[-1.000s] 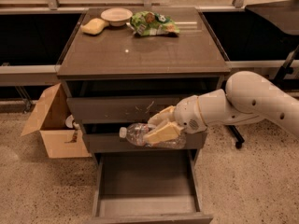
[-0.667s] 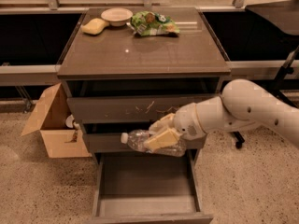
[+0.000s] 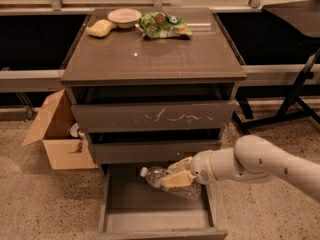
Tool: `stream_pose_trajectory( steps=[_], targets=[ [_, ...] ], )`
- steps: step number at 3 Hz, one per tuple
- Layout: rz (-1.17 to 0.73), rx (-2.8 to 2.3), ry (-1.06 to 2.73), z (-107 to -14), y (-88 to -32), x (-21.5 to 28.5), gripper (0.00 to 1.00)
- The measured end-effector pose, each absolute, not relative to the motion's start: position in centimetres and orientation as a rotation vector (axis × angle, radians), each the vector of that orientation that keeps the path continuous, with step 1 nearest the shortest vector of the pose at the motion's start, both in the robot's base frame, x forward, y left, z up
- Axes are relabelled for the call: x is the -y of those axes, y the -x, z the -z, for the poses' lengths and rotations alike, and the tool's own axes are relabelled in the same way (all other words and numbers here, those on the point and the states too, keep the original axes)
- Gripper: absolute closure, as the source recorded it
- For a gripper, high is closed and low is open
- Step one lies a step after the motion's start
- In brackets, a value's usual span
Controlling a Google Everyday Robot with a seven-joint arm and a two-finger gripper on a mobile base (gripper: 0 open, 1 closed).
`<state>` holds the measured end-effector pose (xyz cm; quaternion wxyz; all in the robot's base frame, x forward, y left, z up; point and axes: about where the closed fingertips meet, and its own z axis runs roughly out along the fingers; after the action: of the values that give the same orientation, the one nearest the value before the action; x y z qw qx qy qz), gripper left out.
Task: Place water bottle into bottom drawer
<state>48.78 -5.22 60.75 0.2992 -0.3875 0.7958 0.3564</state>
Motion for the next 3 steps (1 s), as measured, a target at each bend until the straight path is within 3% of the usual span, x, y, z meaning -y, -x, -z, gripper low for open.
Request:
stream_pose_trajectory(
  steps=[1, 3],
  targets=[
    [-0.992, -2.165, 0.934, -53.8, -49.1, 5.8, 1.0],
    [-1.03, -2.194, 0.892, -50.9, -48.8, 5.7, 1.0]
  ],
)
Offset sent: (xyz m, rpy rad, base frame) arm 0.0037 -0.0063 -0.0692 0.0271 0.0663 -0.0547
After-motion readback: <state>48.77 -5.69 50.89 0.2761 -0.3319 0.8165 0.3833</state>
